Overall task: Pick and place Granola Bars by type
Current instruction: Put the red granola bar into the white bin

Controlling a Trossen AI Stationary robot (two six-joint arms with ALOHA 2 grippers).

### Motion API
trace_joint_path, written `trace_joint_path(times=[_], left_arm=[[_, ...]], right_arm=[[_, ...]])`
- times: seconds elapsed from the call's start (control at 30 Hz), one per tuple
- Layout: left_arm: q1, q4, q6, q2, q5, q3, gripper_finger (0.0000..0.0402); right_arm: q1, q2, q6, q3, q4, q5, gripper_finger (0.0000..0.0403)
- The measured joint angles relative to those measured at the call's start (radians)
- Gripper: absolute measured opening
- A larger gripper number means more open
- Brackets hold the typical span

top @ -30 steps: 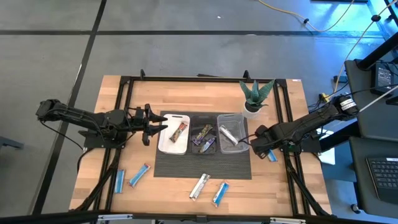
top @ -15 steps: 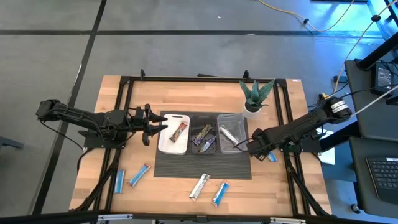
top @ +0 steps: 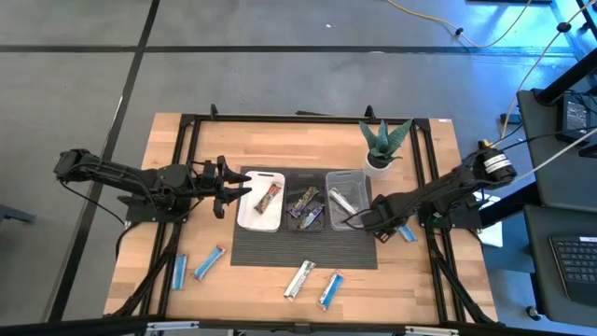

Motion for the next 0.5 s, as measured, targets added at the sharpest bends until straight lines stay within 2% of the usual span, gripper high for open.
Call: trace_joint_path(times=[0.5], left_arm=[[0.000, 0.000, 0.000, 0.000, 0.000, 0.000, 0.0164]], right_arm=[[-0.024, 0.008, -0.146, -0.001, 0.041, -0.113, 0.0250]])
